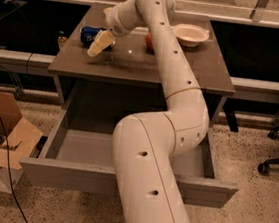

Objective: Place pepsi can into top drawer

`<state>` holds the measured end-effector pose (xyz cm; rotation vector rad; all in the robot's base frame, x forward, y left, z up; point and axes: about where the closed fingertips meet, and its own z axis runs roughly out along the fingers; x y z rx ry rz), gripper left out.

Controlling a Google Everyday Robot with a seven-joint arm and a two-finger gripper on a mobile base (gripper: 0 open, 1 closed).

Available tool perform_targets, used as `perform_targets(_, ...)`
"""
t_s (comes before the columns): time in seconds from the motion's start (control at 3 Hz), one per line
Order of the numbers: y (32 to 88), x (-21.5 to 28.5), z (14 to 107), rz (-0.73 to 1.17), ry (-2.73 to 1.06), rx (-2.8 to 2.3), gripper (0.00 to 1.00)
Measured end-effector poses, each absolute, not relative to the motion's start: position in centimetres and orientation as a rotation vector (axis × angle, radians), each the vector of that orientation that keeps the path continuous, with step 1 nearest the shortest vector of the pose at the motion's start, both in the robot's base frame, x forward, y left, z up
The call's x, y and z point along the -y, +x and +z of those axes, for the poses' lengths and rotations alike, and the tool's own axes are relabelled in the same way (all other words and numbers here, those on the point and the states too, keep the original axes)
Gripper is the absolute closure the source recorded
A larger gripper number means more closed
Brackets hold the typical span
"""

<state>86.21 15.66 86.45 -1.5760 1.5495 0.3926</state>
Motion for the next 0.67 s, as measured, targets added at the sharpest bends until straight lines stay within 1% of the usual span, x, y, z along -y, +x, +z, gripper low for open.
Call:
perform_targets(0.33, 85.69, -15.85, 85.14, 0.434, -1.587, -1.578, 0.19)
perform_targets(0.67, 85.4, -15.85, 84.62, 0.451, -1.594, -1.591, 0.42)
